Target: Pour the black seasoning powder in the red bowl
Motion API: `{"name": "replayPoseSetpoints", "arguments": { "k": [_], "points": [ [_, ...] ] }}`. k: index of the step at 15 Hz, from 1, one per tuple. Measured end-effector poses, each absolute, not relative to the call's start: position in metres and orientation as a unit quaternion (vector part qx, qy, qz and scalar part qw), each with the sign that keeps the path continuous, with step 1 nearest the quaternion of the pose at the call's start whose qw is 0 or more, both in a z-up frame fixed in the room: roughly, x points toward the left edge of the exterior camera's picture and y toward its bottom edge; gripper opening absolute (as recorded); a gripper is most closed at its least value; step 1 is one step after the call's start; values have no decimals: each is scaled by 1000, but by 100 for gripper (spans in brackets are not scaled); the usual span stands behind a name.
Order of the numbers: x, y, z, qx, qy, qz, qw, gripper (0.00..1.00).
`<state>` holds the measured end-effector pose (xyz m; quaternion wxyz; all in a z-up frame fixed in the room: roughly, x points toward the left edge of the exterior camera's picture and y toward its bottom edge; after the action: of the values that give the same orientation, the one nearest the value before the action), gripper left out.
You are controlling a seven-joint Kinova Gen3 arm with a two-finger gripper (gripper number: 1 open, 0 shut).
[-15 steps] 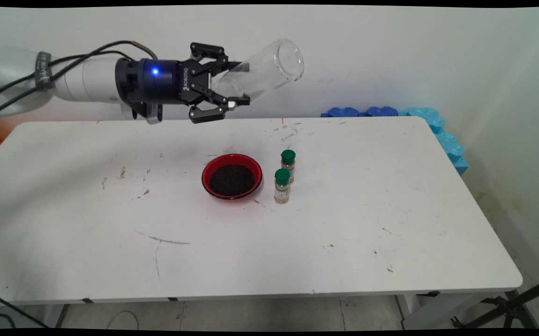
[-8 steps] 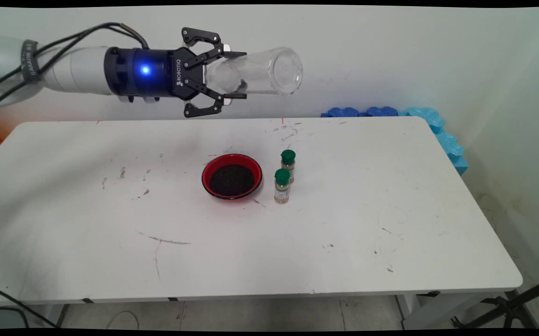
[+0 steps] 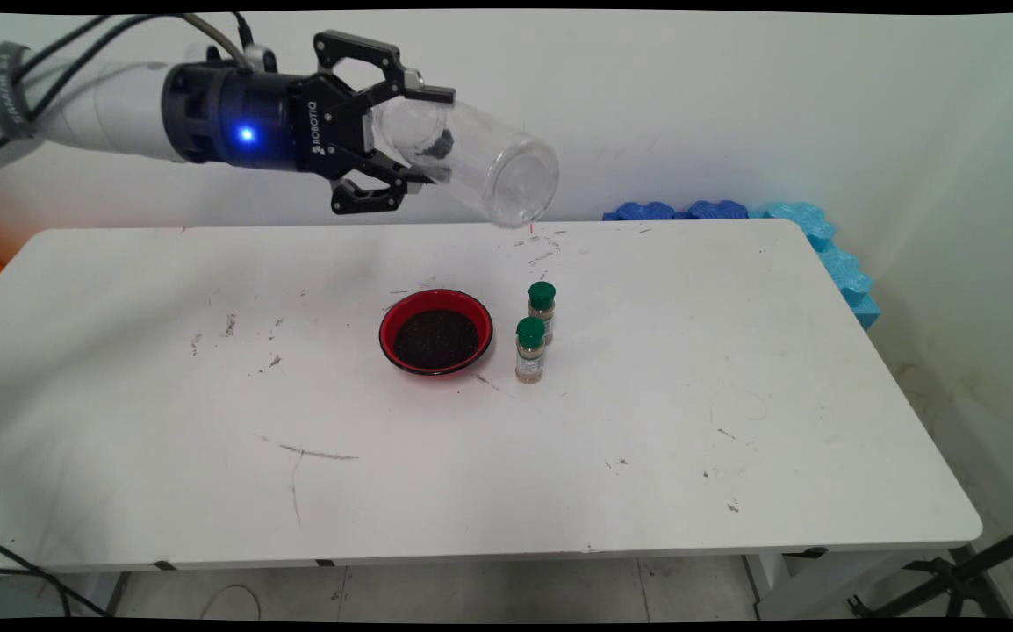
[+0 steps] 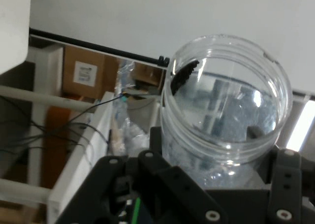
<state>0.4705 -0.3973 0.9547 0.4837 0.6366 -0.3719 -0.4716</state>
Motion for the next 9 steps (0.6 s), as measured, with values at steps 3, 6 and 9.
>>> {"name": "replayPoseSetpoints", "arguments": {
  "k": [3,6,9],
  "points": [
    [470,-390,966,606,-431,-437,507,0],
    [468,-383,979,572,-487,-399,526,0],
    [465,-376,991,535,-540,-359,542,0]
  ]
}}
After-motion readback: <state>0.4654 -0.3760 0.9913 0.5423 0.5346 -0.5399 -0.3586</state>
